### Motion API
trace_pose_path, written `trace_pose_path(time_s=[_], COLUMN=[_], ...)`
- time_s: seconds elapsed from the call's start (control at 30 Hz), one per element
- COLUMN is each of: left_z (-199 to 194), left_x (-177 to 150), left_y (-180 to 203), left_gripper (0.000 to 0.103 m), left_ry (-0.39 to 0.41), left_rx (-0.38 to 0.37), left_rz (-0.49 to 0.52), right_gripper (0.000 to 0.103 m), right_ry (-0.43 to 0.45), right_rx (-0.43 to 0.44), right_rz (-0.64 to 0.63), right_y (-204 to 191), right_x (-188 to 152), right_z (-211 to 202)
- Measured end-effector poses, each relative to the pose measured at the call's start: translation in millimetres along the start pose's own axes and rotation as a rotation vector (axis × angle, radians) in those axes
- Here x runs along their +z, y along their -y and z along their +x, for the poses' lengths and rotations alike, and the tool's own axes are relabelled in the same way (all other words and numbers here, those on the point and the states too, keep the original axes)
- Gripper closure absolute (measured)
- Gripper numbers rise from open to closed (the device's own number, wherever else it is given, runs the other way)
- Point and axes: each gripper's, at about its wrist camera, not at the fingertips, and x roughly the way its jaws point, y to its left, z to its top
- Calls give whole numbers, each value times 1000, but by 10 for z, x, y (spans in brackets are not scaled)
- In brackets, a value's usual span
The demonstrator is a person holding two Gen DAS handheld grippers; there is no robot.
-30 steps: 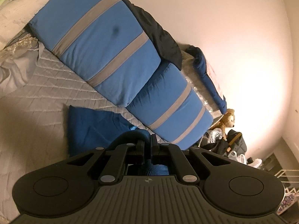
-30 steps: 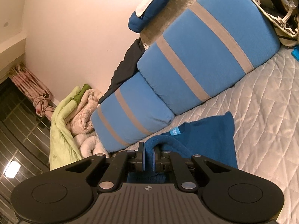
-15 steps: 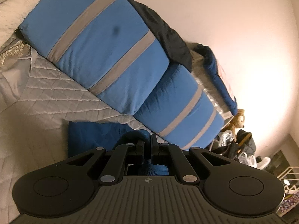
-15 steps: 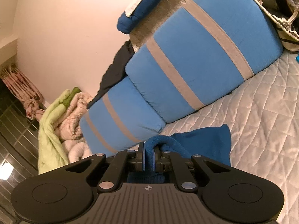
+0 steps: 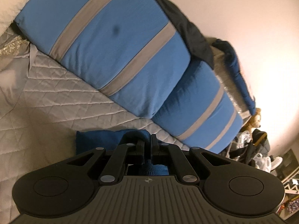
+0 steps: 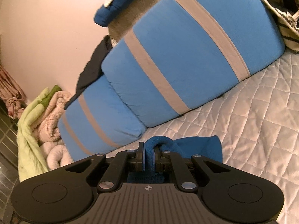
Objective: Fold clothes
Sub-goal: 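Lift the hem and fold it toward the collar with both grippers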
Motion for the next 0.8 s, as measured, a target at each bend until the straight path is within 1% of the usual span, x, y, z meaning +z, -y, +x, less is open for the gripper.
trace_pose_path(time_s=[0.47, 0.67, 0.77, 0.8], left_z=[567, 755, 844, 873], left_x=[2, -53, -93, -106], left_y=[-412, -562, -625, -649], left_gripper=[98, 97, 96, 96], left_ry=[-76, -89, -94, -99], left_rx=[82, 116, 134, 138], left_rz=[-58, -74, -75, -84], right_gripper=[94, 94, 92, 90], right_ry=[-43, -61, -65, -67], right_rx=[-95, -137, -157, -164], right_rz=[46, 57, 69, 73], right_y=[413, 573, 637, 655], right_x=[-16, -66, -82, -89], right_z=[678, 876, 928, 945])
